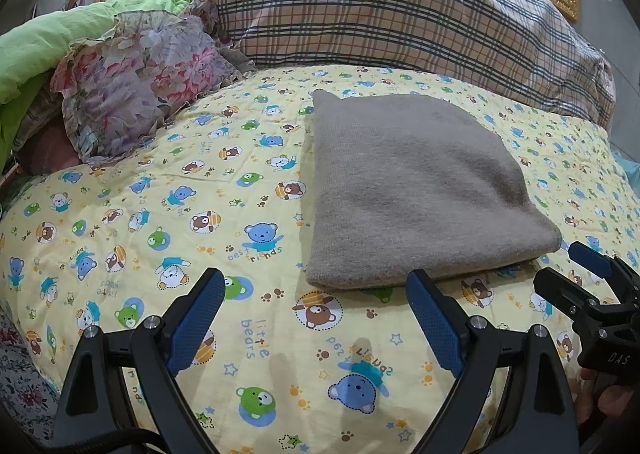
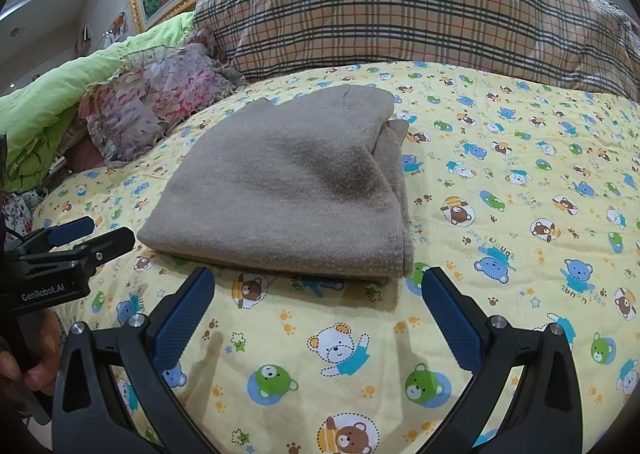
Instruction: Fold small clothes
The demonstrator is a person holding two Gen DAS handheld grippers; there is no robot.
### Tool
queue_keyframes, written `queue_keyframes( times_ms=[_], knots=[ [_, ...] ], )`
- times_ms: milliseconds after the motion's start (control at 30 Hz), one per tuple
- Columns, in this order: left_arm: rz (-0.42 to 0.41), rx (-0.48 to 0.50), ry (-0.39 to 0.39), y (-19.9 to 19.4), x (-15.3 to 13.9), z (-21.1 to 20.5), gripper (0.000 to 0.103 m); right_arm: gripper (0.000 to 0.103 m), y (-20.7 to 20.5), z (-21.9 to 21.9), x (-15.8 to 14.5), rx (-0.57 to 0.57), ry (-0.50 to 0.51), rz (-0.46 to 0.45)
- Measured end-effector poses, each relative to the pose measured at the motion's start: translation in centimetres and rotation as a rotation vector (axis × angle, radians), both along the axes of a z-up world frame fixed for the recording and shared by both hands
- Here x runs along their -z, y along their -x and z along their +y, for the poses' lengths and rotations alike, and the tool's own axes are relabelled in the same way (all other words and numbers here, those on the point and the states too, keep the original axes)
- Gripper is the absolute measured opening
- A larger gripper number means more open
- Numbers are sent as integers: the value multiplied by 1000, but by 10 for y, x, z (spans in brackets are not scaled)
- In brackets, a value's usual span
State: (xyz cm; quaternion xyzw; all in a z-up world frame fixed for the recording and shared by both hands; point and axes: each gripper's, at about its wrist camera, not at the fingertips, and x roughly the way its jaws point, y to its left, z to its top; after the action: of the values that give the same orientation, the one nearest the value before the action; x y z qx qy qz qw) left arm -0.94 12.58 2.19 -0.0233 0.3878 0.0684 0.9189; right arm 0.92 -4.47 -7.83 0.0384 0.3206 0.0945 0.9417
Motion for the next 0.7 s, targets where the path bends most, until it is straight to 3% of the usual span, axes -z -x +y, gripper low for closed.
queue_keyframes(
  times_ms=[700],
  knots=[
    [20, 15, 1, -3, 2, -2, 92, 103, -1, -1, 0, -1, -5, 0]
  ],
)
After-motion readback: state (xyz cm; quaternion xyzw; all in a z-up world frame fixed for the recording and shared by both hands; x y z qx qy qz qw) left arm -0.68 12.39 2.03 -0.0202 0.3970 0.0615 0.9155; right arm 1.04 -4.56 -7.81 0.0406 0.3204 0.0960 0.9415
